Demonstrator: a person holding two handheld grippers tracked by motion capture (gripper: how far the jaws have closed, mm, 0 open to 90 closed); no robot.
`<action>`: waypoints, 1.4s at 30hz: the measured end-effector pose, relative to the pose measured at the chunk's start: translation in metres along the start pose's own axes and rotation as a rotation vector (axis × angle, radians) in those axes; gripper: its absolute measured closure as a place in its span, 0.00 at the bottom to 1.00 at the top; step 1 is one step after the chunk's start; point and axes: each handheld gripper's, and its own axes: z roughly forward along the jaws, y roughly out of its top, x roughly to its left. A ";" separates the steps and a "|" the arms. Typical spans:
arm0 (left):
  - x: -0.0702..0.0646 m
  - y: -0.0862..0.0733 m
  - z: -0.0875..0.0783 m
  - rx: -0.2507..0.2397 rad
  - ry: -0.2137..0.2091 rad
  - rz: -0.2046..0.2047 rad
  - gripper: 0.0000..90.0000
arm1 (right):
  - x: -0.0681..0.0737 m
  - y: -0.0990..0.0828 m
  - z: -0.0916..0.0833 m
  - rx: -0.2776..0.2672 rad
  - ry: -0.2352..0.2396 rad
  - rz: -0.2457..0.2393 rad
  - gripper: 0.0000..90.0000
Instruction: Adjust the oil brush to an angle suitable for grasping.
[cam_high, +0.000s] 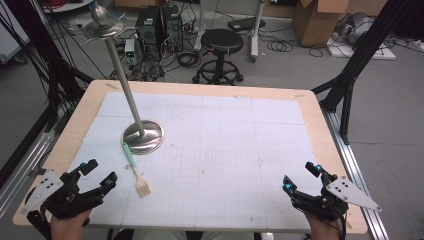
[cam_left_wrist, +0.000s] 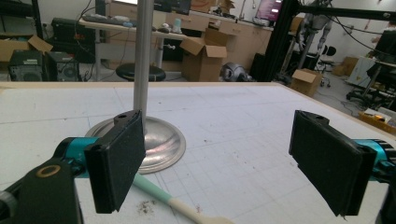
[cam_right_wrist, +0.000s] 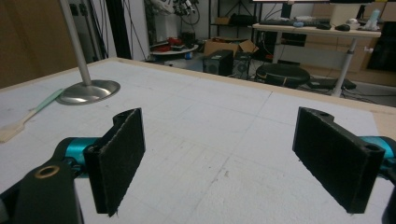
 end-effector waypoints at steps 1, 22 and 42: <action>0.000 0.000 0.000 -0.001 0.001 0.001 0.21 | 0.000 0.000 0.000 0.002 0.001 -0.001 0.18; 0.005 -0.009 0.029 0.154 -0.084 -0.077 0.73 | -0.001 -0.002 -0.001 0.013 0.002 0.010 0.19; -0.020 -0.047 0.106 0.458 -0.055 -0.011 1.00 | -0.002 -0.003 -0.002 0.019 0.003 0.024 0.19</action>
